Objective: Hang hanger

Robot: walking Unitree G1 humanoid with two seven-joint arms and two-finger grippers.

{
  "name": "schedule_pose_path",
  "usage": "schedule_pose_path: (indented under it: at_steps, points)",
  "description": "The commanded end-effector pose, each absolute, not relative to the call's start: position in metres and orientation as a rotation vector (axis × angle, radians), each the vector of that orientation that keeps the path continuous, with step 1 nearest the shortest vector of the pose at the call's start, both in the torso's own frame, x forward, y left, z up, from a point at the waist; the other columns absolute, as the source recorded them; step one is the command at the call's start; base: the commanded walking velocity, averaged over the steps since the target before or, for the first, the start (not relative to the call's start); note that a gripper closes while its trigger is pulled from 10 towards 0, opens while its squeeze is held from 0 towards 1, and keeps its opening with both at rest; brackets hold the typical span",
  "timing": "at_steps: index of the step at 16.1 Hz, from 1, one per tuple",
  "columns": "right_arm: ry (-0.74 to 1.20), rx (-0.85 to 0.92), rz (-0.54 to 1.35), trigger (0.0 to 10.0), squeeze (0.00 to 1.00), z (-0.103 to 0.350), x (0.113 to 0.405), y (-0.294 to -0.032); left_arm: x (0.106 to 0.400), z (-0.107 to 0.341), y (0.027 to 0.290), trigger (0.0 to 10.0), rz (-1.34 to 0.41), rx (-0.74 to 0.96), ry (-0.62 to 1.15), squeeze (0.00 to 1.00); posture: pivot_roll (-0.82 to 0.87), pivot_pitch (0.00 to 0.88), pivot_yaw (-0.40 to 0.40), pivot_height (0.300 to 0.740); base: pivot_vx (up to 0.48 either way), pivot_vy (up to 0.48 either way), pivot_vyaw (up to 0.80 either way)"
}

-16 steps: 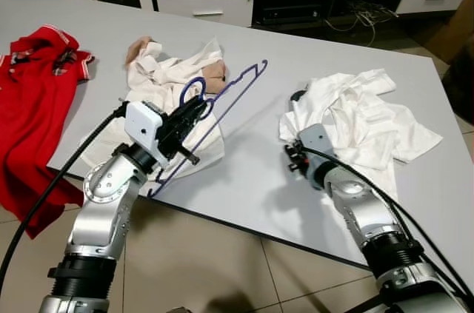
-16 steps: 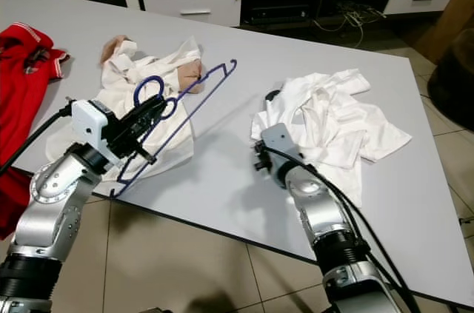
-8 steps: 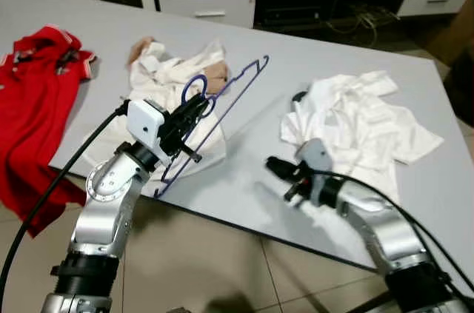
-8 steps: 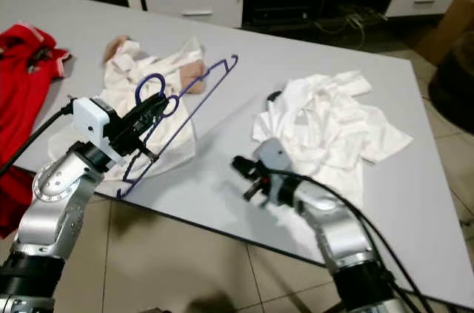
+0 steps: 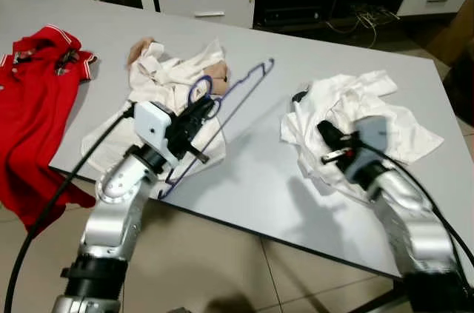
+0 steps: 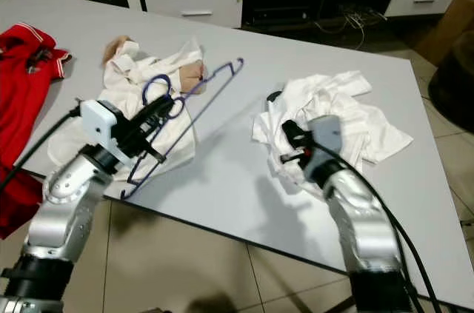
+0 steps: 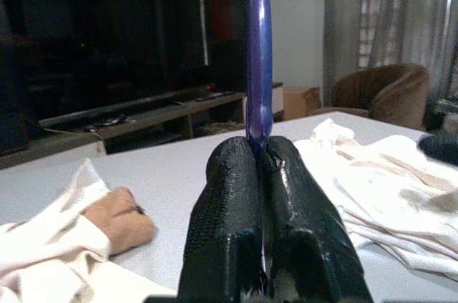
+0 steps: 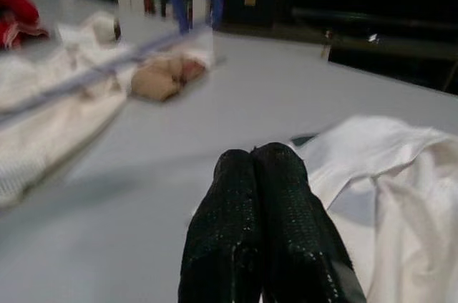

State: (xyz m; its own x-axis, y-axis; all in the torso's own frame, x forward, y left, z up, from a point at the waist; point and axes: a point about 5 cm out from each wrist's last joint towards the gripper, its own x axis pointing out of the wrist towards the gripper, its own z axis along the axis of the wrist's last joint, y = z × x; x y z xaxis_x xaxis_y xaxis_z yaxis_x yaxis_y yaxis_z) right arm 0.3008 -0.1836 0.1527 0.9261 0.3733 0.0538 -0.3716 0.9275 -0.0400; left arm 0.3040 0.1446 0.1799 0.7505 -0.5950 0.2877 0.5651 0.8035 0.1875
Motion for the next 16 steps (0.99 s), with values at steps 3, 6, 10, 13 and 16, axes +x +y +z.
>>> schedule_pose_path:
  at_steps: [3,6,10,13,16]
  points:
    - [-0.094,0.003,0.344,10.0,0.0,0.164,0.294,-0.2,0.302,0.181,0.143,10.0,-0.652,0.104,-0.337,0.0,0.01,0.06,0.02,0.74,0.0,0.0,0.45]
    - [-0.066,-0.117,0.392,10.0,0.0,0.165,0.285,-0.217,0.301,0.18,0.139,10.0,-0.738,0.128,-0.307,0.0,0.0,0.059,0.03,0.74,0.0,0.0,0.27]
    - [-0.105,-0.172,0.463,10.0,0.0,0.181,0.273,-0.226,0.3,0.181,0.137,10.0,-0.774,0.163,-0.307,0.0,0.0,0.052,0.042,0.74,0.0,0.0,0.0]
    - [-0.148,-0.153,0.407,10.0,0.0,0.191,0.279,-0.231,0.301,0.182,0.133,10.0,-0.778,0.162,-0.309,0.0,0.0,0.049,0.044,0.74,0.0,-0.388,0.0]
    - [-0.156,-0.124,0.384,10.0,0.0,0.191,0.28,-0.229,0.302,0.182,0.133,10.0,-0.772,0.158,-0.311,0.0,0.0,0.05,0.041,0.74,0.0,-0.456,0.0]
